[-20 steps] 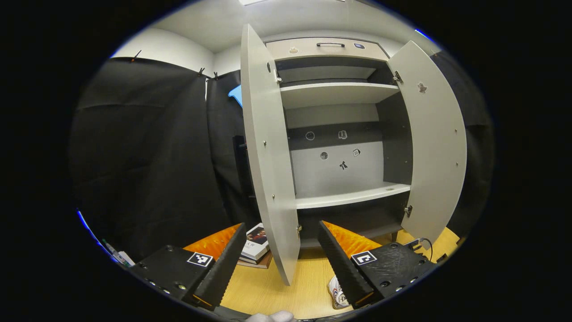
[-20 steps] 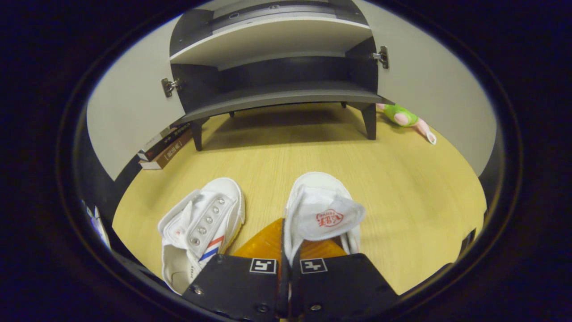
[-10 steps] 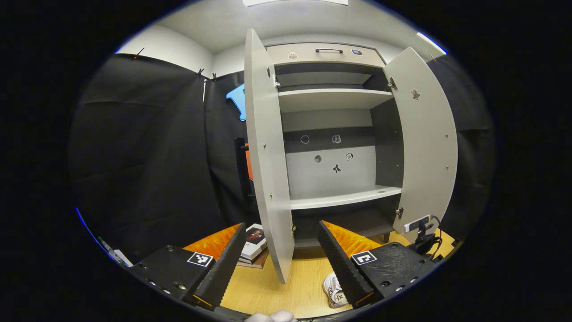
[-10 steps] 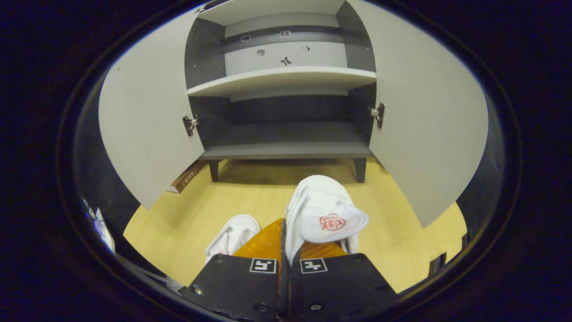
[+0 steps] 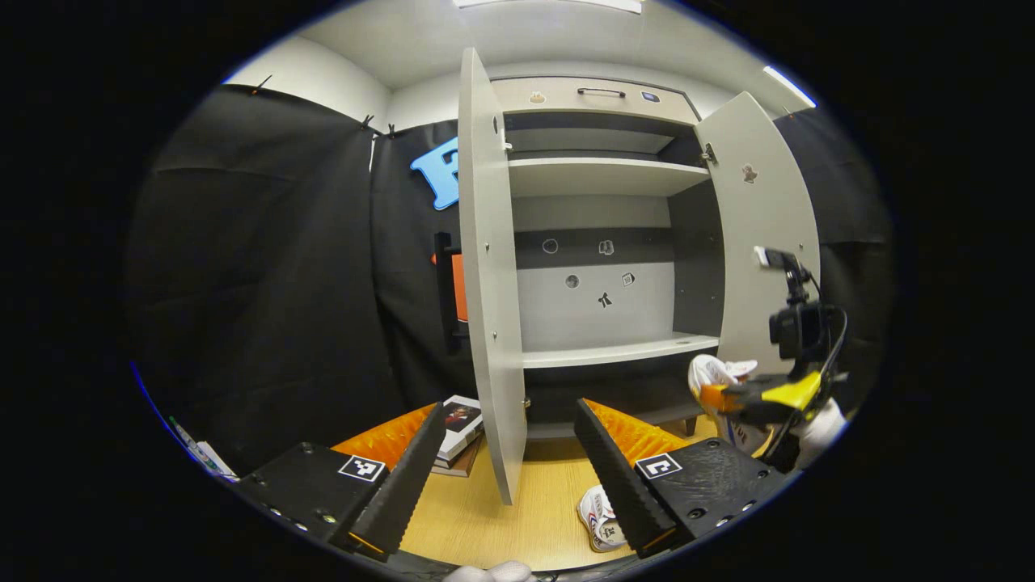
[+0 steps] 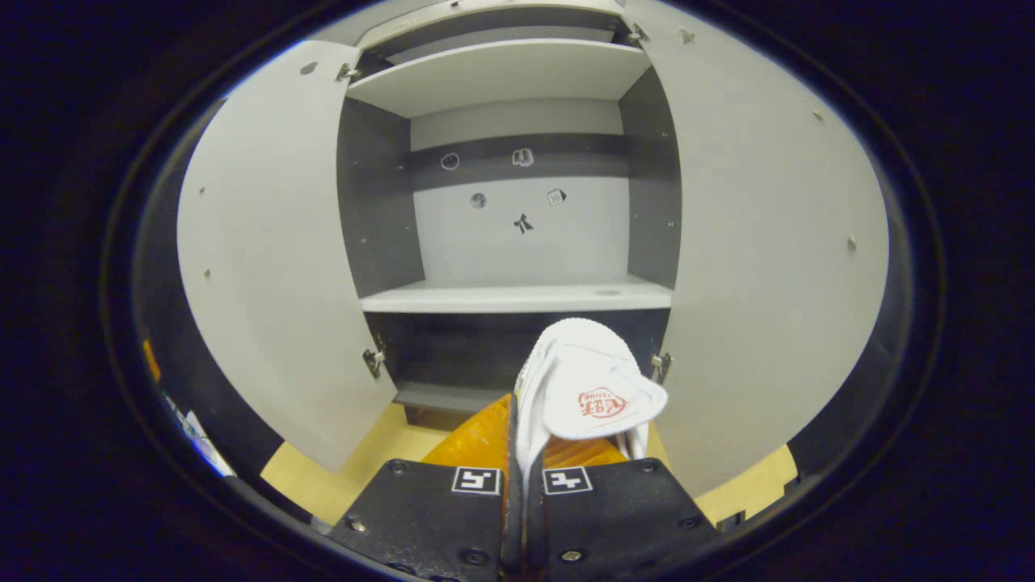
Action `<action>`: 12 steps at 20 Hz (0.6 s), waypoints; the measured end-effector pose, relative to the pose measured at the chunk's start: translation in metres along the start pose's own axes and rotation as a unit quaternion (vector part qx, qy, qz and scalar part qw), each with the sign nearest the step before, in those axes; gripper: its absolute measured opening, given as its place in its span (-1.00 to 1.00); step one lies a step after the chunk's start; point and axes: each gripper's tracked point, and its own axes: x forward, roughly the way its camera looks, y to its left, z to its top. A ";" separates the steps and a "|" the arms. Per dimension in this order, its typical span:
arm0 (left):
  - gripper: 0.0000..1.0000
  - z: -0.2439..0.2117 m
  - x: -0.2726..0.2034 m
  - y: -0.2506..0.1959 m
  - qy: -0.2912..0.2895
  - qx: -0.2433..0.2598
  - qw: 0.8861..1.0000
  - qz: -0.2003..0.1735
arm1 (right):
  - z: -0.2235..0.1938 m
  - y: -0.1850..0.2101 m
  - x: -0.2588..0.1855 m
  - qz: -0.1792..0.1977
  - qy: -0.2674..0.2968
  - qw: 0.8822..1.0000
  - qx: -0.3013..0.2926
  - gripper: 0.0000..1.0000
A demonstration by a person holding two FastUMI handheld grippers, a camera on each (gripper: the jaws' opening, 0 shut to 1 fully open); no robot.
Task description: Grab one shoe with the right hand and put it into the shoe cabinet, grab the other shoe with the left hand and put it into the shoe cabinet; then close the right door with the right hand and the left door with the left hand.
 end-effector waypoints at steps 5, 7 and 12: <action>0.93 -0.001 0.002 -0.006 0.005 -0.002 1.000 0.015 | 0.081 -0.005 0.038 0.002 -0.043 0.999 -0.033 -0.88; 0.93 -0.001 0.005 -0.012 0.009 -0.014 1.000 0.020 | 0.108 -0.004 0.067 0.004 -0.050 0.998 -0.036 -0.88; 0.94 0.008 0.013 -0.015 0.011 -0.017 0.998 0.055 | 0.155 -0.008 0.150 -0.005 -0.057 0.997 -0.061 -0.88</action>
